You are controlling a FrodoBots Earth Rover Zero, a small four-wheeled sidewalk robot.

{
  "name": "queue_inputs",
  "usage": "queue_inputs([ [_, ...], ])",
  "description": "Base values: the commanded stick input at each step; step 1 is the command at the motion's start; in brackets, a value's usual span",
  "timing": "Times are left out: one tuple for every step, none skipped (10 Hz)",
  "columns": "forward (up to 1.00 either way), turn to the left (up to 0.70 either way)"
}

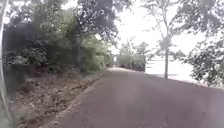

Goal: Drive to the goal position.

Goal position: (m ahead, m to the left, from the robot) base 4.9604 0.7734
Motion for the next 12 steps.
queue_inputs([
  [0.7,0.0],
  [0.7,0.0],
  [0.7,0.0],
  [0.7,0.0],
  [0.7,0.0],
  [0.7,0.0],
  [0.7,0.0],
  [0.7,0.0],
  [0.7,0.0],
  [0.7,0.0],
  [0.7,0.0],
  [0.7,0.0],
])
